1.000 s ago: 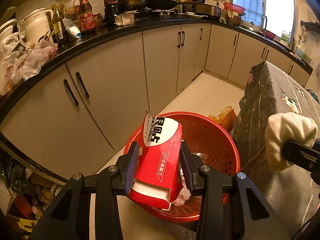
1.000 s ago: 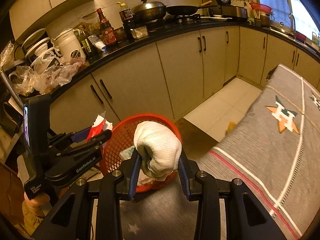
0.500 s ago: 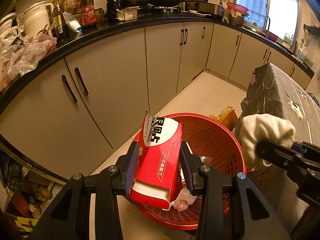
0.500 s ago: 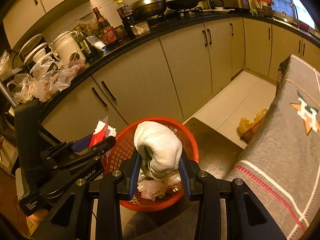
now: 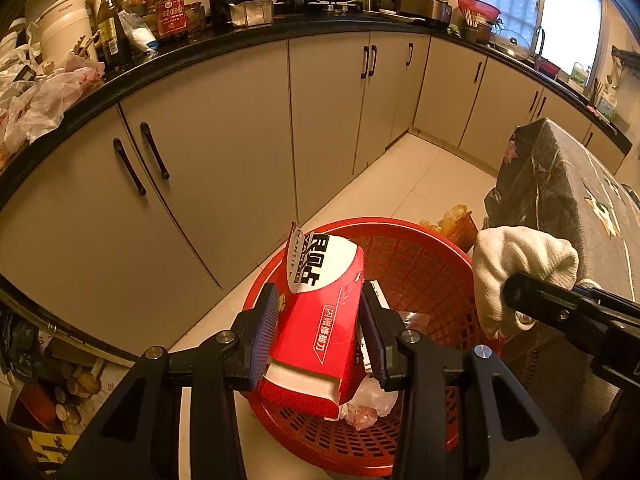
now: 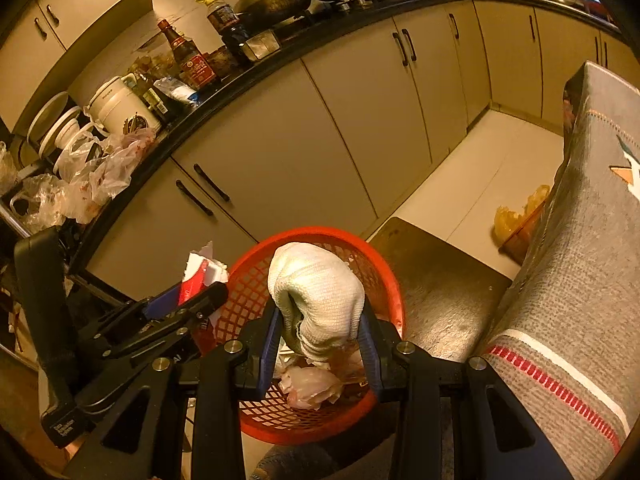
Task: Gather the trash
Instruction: 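Lower both tools into the red wastebasket and open them to drop the box and cloth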
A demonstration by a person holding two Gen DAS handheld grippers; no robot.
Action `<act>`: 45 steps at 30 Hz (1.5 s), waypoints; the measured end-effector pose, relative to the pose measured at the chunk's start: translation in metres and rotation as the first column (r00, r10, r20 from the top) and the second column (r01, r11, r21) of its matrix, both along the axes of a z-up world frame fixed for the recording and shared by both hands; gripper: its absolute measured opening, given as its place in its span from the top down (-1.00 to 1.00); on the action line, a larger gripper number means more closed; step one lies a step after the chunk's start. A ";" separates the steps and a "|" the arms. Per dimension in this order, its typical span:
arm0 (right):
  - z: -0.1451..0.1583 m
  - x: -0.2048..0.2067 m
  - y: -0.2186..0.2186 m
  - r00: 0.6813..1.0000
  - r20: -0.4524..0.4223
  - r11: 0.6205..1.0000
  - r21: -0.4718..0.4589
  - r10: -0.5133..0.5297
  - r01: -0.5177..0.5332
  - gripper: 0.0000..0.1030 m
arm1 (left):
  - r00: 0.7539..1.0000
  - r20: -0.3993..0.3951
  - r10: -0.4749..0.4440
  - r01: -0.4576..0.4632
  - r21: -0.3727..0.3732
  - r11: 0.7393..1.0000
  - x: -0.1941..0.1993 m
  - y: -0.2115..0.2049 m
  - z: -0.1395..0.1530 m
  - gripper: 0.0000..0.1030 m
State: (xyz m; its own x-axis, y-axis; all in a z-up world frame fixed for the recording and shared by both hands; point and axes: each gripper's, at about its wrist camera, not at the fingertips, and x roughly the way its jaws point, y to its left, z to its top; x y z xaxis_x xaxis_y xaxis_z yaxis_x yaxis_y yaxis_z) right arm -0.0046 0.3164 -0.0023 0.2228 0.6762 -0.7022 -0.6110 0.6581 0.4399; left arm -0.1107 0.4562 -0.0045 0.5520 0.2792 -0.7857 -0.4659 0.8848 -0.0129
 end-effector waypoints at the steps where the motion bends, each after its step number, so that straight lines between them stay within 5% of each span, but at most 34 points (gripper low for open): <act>1: 0.000 0.000 -0.001 1.000 0.002 1.000 0.003 -0.001 0.001 0.22 | 1.000 0.000 -0.001 0.001 -0.001 1.000 0.001 0.000 -0.001 0.24; 45: -0.001 0.000 -0.005 1.000 -0.013 0.999 0.031 -0.024 0.024 0.22 | 0.999 -0.031 -0.035 0.033 -0.067 0.997 0.017 0.009 -0.030 0.24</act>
State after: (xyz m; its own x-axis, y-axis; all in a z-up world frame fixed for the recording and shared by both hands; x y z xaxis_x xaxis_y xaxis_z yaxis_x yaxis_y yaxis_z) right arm -0.0048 0.3112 -0.0033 0.2305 0.6926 -0.6835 -0.5895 0.6582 0.4682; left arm -0.0933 0.4650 -0.0341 0.5341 0.2073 -0.8196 -0.4368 0.8977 -0.0576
